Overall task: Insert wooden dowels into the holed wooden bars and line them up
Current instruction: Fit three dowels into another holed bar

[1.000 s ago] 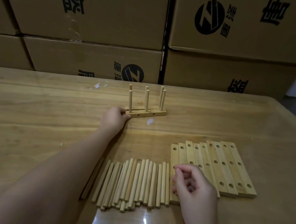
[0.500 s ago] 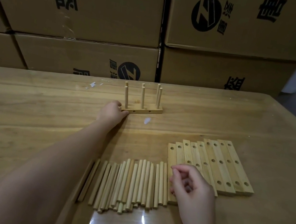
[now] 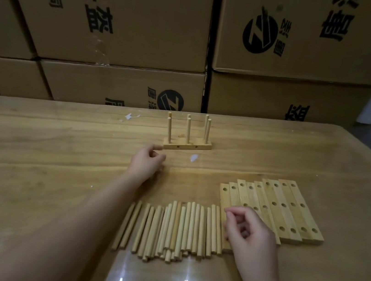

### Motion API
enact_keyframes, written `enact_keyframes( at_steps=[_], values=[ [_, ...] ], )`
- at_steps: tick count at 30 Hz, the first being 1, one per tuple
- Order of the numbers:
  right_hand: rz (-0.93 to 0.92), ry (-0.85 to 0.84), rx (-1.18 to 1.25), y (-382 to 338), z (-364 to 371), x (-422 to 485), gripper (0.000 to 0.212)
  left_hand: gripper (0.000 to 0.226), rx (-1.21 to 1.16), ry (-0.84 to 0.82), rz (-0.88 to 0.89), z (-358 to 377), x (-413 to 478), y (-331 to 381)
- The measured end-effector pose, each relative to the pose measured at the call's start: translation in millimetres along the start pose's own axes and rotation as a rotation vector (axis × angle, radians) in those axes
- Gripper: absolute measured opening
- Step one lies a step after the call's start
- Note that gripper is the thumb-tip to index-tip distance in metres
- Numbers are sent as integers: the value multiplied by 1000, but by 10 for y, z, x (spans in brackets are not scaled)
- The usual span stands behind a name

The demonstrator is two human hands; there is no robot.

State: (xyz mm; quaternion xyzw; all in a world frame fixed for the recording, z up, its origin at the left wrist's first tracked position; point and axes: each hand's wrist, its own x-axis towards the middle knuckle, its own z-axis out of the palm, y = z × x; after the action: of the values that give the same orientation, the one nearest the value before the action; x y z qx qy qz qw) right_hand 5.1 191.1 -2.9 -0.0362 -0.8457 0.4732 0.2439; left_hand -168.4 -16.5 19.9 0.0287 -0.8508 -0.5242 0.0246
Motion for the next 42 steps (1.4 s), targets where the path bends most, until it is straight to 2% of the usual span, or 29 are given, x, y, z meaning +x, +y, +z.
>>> enact_keyframes(
  at_steps=[7,13,21,25,28,31,34,37,42],
  values=[
    [-60,44,-100,-57,-5,-35,9,19,-289,99,117,-193,-1035,102],
    [-81,72,-166,-78,-65,-26,11,18,-318,283,103,-167,-1468,-146],
    [99,122,-228,82,-369,164,13,15,-382,222,116,-202,-1471,-273],
    [224,233,-509,280,-560,230,17,16,-449,181,88,-207,-1457,-269],
    [456,184,-623,376,-608,253,31,16,-429,162,99,-193,-1447,-278],
    [486,140,-653,428,-569,299,38,18,-414,149,88,-164,-1416,-306],
    [443,210,-589,461,-576,305,33,19,-371,141,90,-142,-1393,-340],
    [403,323,-421,463,-607,296,28,19,-332,142,123,-135,-1399,-352],
    [283,581,-165,360,-619,283,21,19,-347,150,129,-138,-1408,-332]
  ],
)
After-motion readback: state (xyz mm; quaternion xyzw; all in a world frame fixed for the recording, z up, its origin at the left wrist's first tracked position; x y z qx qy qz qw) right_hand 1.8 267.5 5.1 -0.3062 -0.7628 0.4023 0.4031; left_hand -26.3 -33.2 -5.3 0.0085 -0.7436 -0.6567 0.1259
